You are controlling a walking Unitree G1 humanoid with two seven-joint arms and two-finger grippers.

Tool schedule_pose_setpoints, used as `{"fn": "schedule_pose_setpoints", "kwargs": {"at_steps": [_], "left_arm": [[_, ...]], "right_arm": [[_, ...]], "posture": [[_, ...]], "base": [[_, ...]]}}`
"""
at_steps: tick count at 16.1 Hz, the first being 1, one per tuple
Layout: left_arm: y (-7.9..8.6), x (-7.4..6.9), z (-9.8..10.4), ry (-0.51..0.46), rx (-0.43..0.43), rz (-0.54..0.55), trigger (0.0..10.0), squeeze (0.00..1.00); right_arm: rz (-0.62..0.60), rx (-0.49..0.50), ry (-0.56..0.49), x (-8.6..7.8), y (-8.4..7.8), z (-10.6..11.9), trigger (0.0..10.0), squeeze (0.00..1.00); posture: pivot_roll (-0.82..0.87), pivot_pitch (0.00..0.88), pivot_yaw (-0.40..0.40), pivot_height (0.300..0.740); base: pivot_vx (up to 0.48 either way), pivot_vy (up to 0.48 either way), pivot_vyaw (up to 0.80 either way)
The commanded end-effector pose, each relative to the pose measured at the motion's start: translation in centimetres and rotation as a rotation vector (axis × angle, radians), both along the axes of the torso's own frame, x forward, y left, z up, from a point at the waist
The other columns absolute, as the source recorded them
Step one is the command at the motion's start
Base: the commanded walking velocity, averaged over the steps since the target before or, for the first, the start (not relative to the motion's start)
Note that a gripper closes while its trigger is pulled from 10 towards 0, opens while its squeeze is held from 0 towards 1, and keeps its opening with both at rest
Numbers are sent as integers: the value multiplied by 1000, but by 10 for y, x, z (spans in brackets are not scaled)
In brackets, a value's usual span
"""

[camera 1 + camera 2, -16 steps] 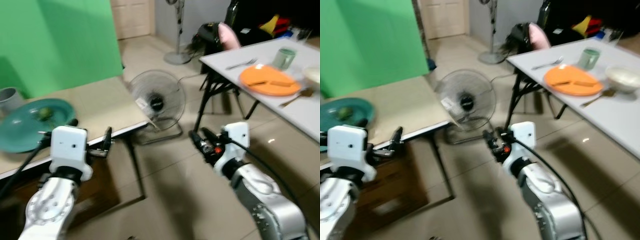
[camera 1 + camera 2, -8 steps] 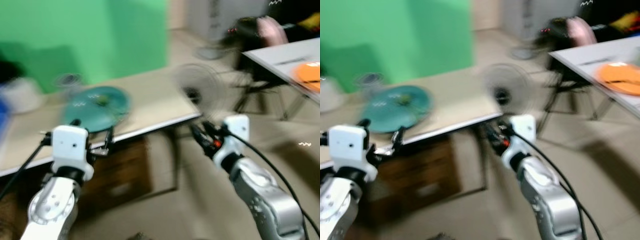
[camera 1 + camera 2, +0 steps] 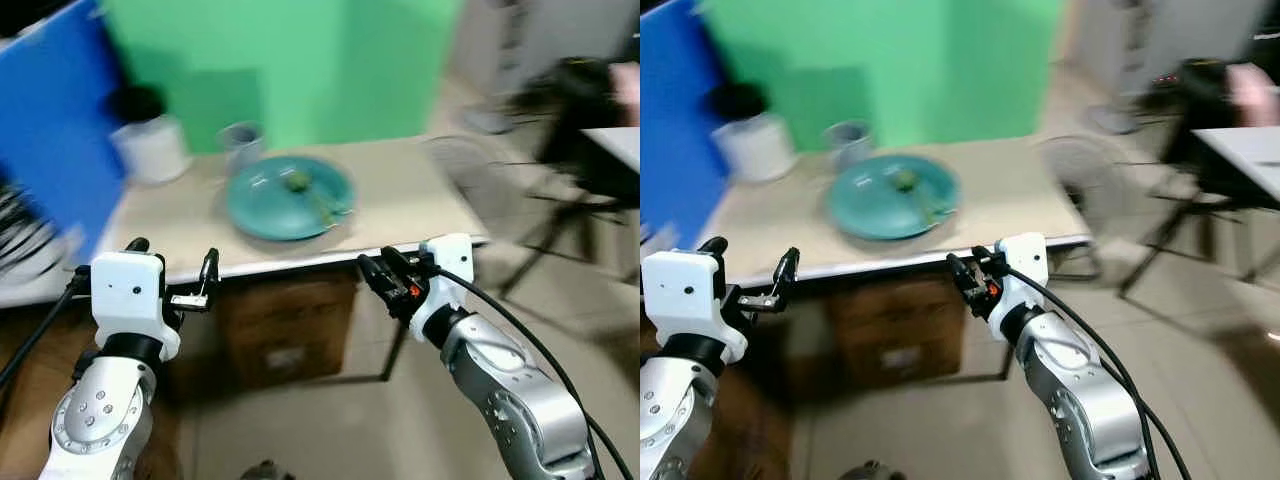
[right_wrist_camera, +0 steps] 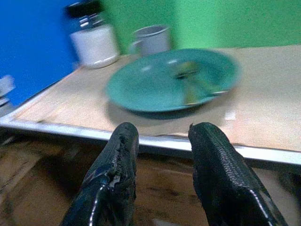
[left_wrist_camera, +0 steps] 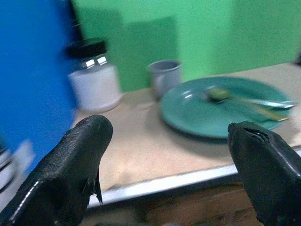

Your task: Setting the table

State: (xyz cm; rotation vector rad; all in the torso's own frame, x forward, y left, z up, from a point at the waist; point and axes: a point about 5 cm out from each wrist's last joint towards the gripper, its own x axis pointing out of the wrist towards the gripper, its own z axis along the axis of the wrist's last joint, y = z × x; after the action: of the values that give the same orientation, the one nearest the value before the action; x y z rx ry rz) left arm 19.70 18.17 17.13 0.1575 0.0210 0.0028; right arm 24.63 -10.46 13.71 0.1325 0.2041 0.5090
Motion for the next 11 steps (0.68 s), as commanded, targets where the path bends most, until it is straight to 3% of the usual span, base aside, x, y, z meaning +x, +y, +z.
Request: {"fn": "schedule_pose_setpoints", "kwargs": {"at_steps": [1, 8, 11], "left_arm": [[-2, -2, 3, -7, 4, -7, 10000, 0], [-5, 1, 2, 1, 13, -71, 10000, 0], [-5, 3, 4, -5, 12, -82, 10000, 0]], "right_arm": [[3, -5, -19, 3, 1, 4, 10000, 0], [-93, 44, -58, 13, -12, 14, 10000, 0], [-72, 65, -79, 13, -10, 19, 10000, 0]], "posture": [[17, 0, 28, 740], [7, 0, 40, 740], [5, 0, 49, 740]], "base": [[0, 0, 800], [0, 0, 0], [0, 0, -696]]}}
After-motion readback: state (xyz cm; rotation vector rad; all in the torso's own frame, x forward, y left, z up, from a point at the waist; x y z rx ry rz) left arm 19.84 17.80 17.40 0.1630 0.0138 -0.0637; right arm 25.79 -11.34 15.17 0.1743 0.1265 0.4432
